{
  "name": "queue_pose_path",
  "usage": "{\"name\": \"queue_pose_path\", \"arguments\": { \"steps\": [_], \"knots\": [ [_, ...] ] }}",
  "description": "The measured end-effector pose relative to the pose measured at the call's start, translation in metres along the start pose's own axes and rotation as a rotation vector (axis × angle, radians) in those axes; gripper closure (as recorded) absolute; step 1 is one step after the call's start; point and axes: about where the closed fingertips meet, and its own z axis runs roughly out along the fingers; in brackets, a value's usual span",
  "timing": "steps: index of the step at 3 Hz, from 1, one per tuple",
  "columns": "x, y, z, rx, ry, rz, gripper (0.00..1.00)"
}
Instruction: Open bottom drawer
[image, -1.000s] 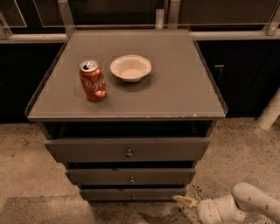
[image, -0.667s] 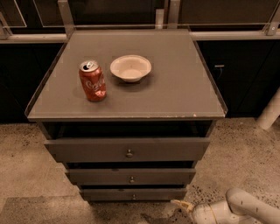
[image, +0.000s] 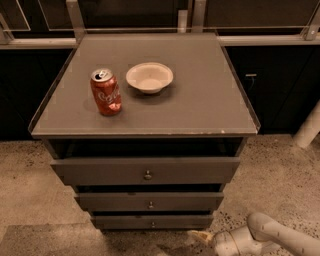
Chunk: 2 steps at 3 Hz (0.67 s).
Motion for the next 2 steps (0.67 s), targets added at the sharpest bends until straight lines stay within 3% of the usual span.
{"name": "queue_pose_path", "arguments": {
  "steps": [1,2],
  "knots": [
    [0.046,-0.028,0.011,-0.043,0.012,0.039,0.00],
    [0.084,-0.053,0.010,0.004,0.020,0.065,0.00]
  ]
}}
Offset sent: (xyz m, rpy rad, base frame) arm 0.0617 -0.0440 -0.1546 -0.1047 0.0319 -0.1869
